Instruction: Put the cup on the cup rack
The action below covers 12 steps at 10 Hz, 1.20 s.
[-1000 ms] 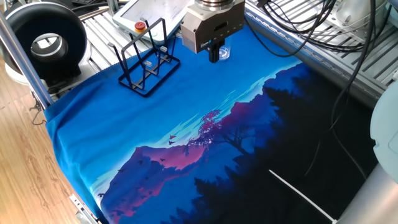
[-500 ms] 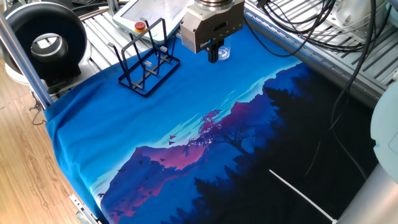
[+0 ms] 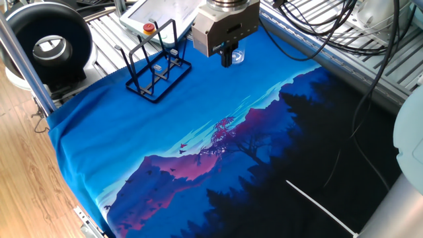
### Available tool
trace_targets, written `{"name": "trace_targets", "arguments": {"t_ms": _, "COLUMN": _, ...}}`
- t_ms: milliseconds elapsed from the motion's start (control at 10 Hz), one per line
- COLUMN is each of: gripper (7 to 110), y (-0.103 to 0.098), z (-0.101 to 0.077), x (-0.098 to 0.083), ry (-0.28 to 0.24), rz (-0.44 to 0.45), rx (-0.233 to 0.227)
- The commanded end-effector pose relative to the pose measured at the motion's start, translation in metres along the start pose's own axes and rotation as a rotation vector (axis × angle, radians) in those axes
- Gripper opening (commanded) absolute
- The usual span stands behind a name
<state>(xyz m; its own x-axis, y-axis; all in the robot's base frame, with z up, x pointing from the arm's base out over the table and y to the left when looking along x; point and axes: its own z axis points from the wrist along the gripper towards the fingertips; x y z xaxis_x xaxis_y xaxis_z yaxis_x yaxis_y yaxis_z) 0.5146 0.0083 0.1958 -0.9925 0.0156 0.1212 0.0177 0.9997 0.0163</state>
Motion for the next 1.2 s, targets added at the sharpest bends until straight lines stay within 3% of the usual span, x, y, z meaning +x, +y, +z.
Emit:
{"name": "trace_targets", "arguments": {"t_ms": 0, "gripper": 7, "y": 0.0045, "z": -0.0012, "x": -0.0043, "ry": -0.018, "rz": -0.006, "rx": -0.020}}
{"name": "trace_targets", "arguments": {"t_ms": 1100, "gripper": 7, "y": -0.0010, "z": -0.0001, "x": -0.0067, "ry": -0.027, "rz": -0.009, "rx": -0.001}}
